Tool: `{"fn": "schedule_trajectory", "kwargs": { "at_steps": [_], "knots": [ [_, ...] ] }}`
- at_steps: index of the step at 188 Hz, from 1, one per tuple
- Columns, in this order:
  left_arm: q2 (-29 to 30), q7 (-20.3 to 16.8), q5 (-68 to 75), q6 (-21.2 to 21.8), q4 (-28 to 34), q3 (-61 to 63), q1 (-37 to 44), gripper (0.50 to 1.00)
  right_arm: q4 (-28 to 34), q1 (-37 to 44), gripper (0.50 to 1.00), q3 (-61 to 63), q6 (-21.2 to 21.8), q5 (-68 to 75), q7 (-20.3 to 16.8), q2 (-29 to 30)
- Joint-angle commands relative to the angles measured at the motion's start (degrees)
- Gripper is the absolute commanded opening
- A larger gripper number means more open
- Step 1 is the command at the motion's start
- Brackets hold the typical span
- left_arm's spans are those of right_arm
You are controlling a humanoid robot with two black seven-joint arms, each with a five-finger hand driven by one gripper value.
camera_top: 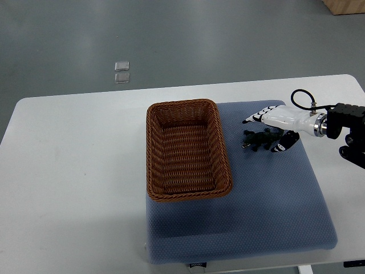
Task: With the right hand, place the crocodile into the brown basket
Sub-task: 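Close the right hand's fingers around the crocodile's body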
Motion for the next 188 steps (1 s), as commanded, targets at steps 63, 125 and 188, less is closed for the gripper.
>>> {"fn": "schedule_trajectory", "kwargs": {
  "at_steps": [63,125,188],
  "knots": [
    [0.0,0.0,0.0,0.0,0.0,0.0,0.0,1.0,0.0,0.01,0.901,-1.41,-0.2,0.0,-0.33,0.73],
    [0.0,0.0,0.0,0.0,0.0,0.0,0.0,1.0,-1.49,0.01,0.864,-1.67,-1.34,-1.23,-0.33,1.96],
    [0.0,0.0,0.0,0.0,0.0,0.0,0.0,1.0,-2.02,0.01,0.727,-1.67,-1.95,-1.41,-0.33,2.13]
  ]
}}
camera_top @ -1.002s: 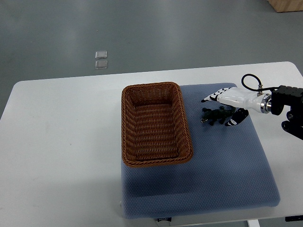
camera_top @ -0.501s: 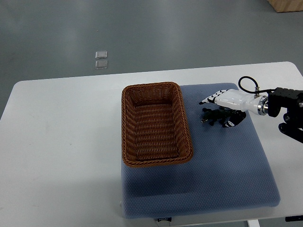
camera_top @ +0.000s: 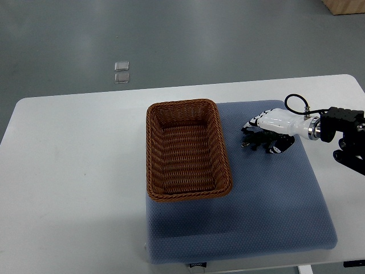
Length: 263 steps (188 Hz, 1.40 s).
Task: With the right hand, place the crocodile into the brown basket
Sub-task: 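Close the right hand's fingers around the crocodile's body, then lift the crocodile with the right hand and carry it over the basket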
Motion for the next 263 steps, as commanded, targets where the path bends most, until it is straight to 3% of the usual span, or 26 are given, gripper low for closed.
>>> {"fn": "schedule_trajectory", "kwargs": {
  "at_steps": [1,14,40,66,131,180,263],
  "knots": [
    [0.0,0.0,0.0,0.0,0.0,0.0,0.0,1.0,-0.34,0.0,0.727,0.02,-0.35,-0.01,0.0,0.11],
    [0.0,0.0,0.0,0.0,0.0,0.0,0.0,1.0,-0.69,0.0,0.672,-0.06,-0.61,-0.01,0.0,0.63],
    [0.0,0.0,0.0,0.0,0.0,0.0,0.0,1.0,-0.87,0.0,0.611,-0.85,-0.61,-0.09,-0.09,0.72],
    [0.0,0.0,0.0,0.0,0.0,0.0,0.0,1.0,-1.13,-0.09,0.5,-1.21,-1.49,-0.09,0.0,0.72],
    [0.0,0.0,0.0,0.0,0.0,0.0,0.0,1.0,-1.48,0.26,0.5,-0.77,-3.77,0.08,0.09,-0.33],
    [0.0,0.0,0.0,0.0,0.0,0.0,0.0,1.0,-0.78,5.62,0.5,-0.24,-4.3,0.43,0.88,-1.65],
    [0.0,0.0,0.0,0.0,0.0,0.0,0.0,1.0,5.64,12.3,0.5,-0.24,-5.18,0.35,2.64,0.11]
  ]
}}
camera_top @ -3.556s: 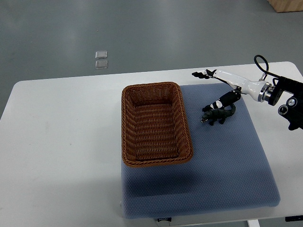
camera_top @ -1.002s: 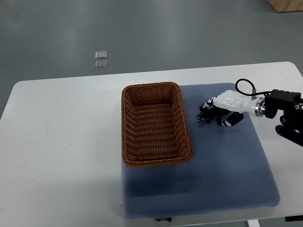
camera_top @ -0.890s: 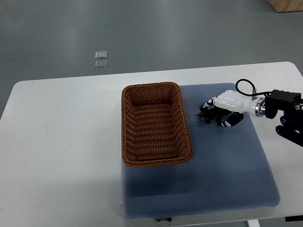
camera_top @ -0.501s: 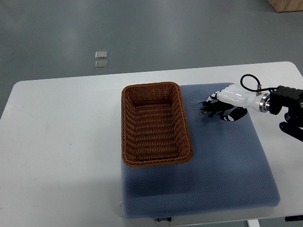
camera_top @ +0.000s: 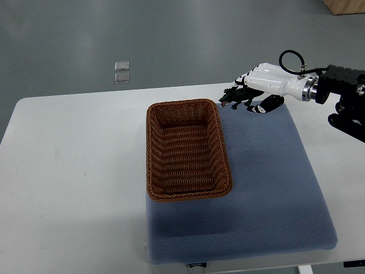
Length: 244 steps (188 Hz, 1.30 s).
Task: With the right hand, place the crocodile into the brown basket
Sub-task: 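Lift the crocodile with the right hand and carry it over the basket, then lower the crocodile into the basket and open the right hand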
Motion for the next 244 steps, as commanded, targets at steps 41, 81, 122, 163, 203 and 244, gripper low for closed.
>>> {"fn": "schedule_trajectory", "kwargs": {
  "at_steps": [41,81,122,163,203,244],
  "knots": [
    [0.0,0.0,0.0,0.0,0.0,0.0,0.0,1.0,3.23,1.13,0.5,-0.01,-1.47,-0.09,1.61,4.41],
    [0.0,0.0,0.0,0.0,0.0,0.0,0.0,1.0,3.85,0.52,0.5,-0.01,-3.05,-0.18,3.54,10.57],
    [0.0,0.0,0.0,0.0,0.0,0.0,0.0,1.0,3.67,-1.68,0.5,-0.97,-2.88,-0.88,3.98,12.41],
    [0.0,0.0,0.0,0.0,0.0,0.0,0.0,1.0,2.7,-4.14,0.547,-1.15,-2.79,-1.32,3.89,12.41],
    [0.0,0.0,0.0,0.0,0.0,0.0,0.0,1.0,0.59,-5.28,0.766,-0.97,-2.88,-1.32,3.89,12.5],
    [0.0,0.0,0.0,0.0,0.0,0.0,0.0,1.0,0.59,-6.16,0.924,-0.45,-2.61,-1.23,3.98,12.5]
  ]
}}
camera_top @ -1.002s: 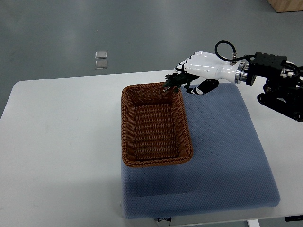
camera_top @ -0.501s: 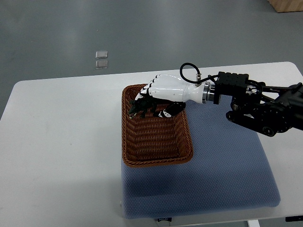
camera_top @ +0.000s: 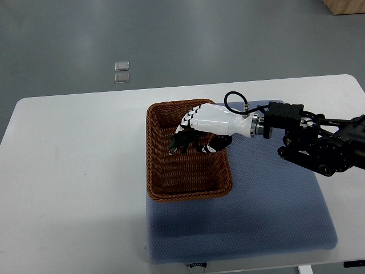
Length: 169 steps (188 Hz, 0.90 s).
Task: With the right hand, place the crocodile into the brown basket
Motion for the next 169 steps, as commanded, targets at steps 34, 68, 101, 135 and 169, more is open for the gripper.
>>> {"fn": "schedule_trajectory", "kwargs": {
  "at_steps": [34,68,101,135,169],
  "knots": [
    [0.0,0.0,0.0,0.0,0.0,0.0,0.0,1.0,0.0,-0.79,0.926,0.87,0.39,0.88,-0.04,-0.71],
    [0.0,0.0,0.0,0.0,0.0,0.0,0.0,1.0,-0.09,-4.31,0.926,10.63,1.62,1.32,-1.1,-0.97],
    [0.0,0.0,0.0,0.0,0.0,0.0,0.0,1.0,-1.06,-9.32,0.924,27.5,9.88,2.81,-2.85,-0.27],
    [0.0,0.0,0.0,0.0,0.0,0.0,0.0,1.0,-4.93,-11.25,0.924,39.11,16.03,14.59,-6.54,1.14],
    [0.0,0.0,0.0,0.0,0.0,0.0,0.0,1.0,-9.41,-11.78,0.924,38.84,16.03,32.42,-9.27,1.14]
  ]
}}
